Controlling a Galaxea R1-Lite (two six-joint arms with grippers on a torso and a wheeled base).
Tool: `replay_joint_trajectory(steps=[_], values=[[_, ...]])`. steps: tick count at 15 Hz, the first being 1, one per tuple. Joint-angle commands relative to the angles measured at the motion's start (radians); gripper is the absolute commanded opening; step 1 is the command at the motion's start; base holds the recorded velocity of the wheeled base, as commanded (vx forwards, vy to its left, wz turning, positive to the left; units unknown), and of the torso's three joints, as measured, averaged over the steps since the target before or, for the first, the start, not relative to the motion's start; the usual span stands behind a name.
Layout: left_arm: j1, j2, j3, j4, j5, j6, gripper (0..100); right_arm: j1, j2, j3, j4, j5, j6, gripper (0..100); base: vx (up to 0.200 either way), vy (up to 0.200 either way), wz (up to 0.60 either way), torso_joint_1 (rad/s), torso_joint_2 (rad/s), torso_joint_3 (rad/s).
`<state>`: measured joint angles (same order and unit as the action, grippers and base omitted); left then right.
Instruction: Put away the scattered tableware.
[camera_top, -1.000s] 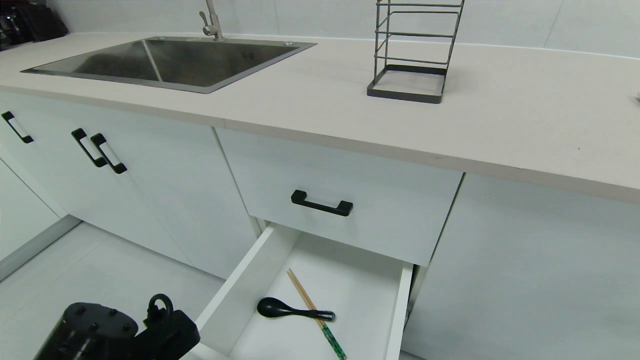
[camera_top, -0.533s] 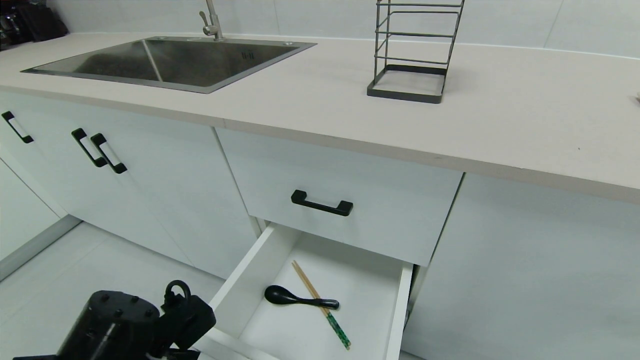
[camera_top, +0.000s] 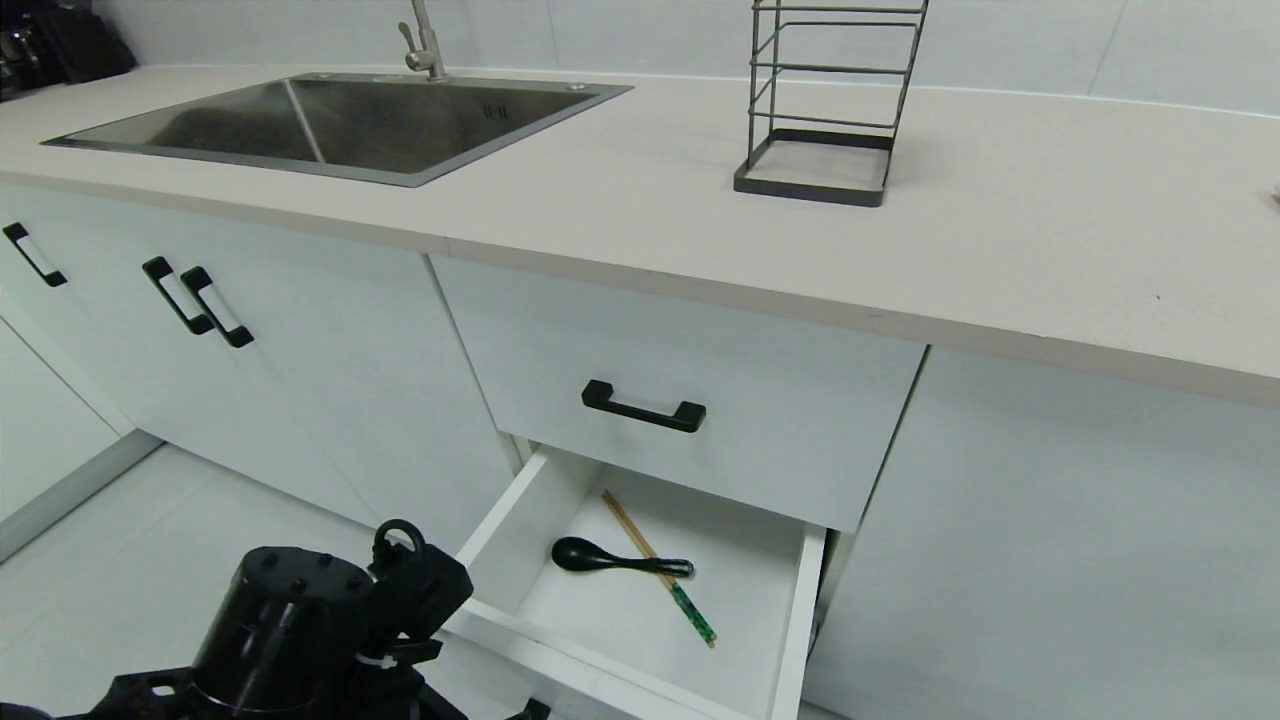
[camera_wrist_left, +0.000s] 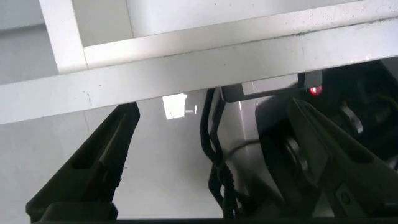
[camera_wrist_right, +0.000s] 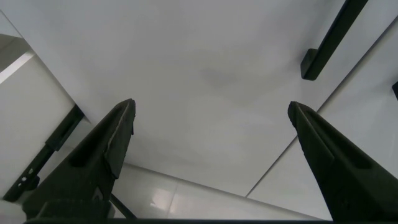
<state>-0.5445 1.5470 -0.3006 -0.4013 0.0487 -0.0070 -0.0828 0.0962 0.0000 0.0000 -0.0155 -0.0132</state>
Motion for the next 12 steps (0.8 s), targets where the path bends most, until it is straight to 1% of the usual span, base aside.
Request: replay_joint_trajectory(steps=[1,3,8,10,12], values=[[0.0,0.045,0.0,-0.01,0.002,-0.001,100,0.001,0.002,0.0,0.0,0.0,-0.001,100,0.0,0.0,0.0,0.0,0.0,0.0],[0.0,0.079,-0.008,-0.054,0.002,-0.002,100,0.0,0.002,0.0,0.0,0.0,0.001,100,0.0,0.0,0.0,0.0,0.0,0.0],[0.0,0.18,-0.038,-0.205,0.011,-0.001,100,0.0,0.002,0.0,0.0,0.0,0.001,100,0.0,0.0,0.0,0.0,0.0,0.0],[0.001,0.255,-0.038,-0.309,0.011,-0.001,100,0.0,0.002,0.0,0.0,0.0,0.001,100,0.0,0.0,0.0,0.0,0.0,0.0],[0.003,0.291,-0.048,-0.384,0.013,-0.002,100,0.0,0.002,0.0,0.0,0.0,-0.001,100,0.0,0.0,0.0,0.0,0.0,0.0]])
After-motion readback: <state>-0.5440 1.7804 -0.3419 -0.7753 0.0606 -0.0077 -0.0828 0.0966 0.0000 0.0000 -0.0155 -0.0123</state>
